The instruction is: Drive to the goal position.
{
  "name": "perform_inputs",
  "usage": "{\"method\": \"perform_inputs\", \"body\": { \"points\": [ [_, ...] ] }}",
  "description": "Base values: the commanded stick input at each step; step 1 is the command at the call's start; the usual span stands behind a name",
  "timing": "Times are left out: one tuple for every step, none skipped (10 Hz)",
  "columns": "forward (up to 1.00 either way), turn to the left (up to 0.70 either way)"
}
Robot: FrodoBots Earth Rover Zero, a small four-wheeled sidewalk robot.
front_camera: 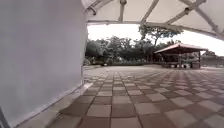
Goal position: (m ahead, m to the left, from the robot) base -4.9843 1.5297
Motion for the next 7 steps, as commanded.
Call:
{"method": "perform_inputs", "body": {
  "points": [
    [0.0,0.0],
    [0.0,0.0],
    [0.0,0.0],
    [0.0,0.0],
    [0.0,-0.16],
    [0.0,-0.55],
    [0.0,-0.7]
  ]
}}
